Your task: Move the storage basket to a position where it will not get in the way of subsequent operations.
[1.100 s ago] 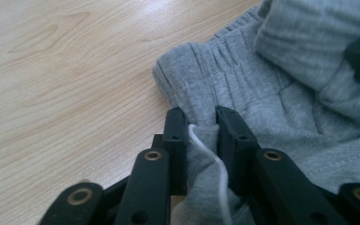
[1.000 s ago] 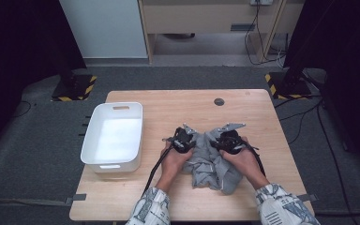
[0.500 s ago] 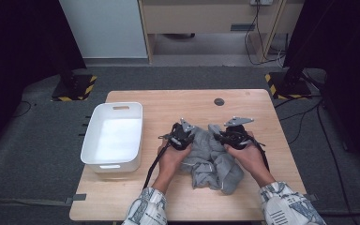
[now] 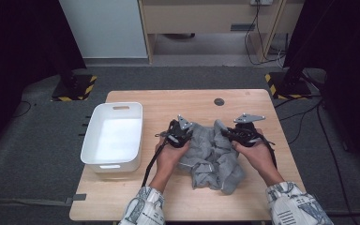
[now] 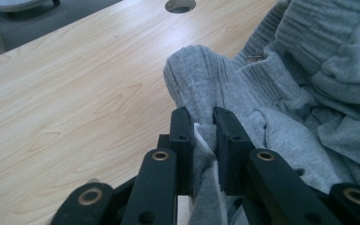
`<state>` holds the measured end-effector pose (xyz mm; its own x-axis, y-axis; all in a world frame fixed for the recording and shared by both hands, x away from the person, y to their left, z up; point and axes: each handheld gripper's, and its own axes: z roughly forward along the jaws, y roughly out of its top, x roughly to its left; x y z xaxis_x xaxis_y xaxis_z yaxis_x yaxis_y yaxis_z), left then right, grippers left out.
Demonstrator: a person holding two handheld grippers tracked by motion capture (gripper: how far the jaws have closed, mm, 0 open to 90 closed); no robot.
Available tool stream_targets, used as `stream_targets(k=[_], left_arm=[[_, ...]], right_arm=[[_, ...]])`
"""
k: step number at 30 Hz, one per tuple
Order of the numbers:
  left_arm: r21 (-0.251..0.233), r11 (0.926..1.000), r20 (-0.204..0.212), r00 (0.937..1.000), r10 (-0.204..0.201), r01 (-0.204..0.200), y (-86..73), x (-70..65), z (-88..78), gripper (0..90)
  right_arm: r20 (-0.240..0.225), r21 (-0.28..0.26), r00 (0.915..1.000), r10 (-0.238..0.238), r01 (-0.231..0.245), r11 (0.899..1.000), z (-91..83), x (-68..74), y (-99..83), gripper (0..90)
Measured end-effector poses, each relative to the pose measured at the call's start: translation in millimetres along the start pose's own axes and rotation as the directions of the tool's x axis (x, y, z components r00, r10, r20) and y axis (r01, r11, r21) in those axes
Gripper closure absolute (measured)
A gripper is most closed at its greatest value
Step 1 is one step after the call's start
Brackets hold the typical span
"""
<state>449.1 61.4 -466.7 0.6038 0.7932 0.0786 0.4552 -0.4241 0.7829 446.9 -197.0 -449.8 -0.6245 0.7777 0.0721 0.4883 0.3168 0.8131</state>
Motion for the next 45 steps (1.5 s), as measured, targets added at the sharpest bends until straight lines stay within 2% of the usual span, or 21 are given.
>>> stream_targets(k=[5,15,24,38,45], left_arm=[[-0.027,0.9996,-0.001,0.9999,-0.012,0.012,3.4,5.8,-8.6,78.5],[-0.052,0.9986,-0.004,1.0000,0.003,-0.004,13.7,10.9,-23.0,78.6],[-0.061,0.9981,-0.010,0.9999,0.001,-0.002,14.1,16.1,-27.9,78.9],[-0.067,0.9977,-0.003,0.9999,0.013,-0.013,23.9,18.4,-35.9,79.0],[-0.079,0.9969,-0.010,0.9999,0.004,-0.004,24.4,23.5,-40.7,79.1]], right_arm=[[0.001,-0.019,1.0000,0.002,-0.002,1.000,-9.1,-1.8,4.4,79.6],[0.009,-0.044,0.9999,0.005,-0.005,0.999,-21.3,-8.0,9.4,79.9],[0.020,-0.059,0.9998,0.001,0.000,0.998,-32.8,-14.4,13.0,80.0],[0.026,-0.065,0.9996,-0.002,0.004,0.998,-42.0,-21.2,14.5,80.2],[0.034,-0.078,0.9994,0.010,-0.008,0.997,-50.8,-28.8,13.2,80.3]])
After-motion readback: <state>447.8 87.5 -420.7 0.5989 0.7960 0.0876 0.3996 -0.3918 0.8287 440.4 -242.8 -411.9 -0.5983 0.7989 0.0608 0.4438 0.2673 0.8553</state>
